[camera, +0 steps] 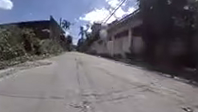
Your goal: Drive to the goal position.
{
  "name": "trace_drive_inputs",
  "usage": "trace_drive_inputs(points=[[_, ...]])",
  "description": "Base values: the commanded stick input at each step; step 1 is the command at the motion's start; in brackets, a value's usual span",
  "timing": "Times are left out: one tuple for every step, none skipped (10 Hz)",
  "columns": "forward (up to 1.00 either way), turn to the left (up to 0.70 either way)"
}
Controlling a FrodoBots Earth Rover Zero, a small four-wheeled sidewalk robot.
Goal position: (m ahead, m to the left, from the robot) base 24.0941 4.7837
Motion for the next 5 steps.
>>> trace_drive_inputs(points=[[0.85,0.09],[0.85,0.04],[0.85,0.08],[0.85,0.02],[0.85,-0.33]])
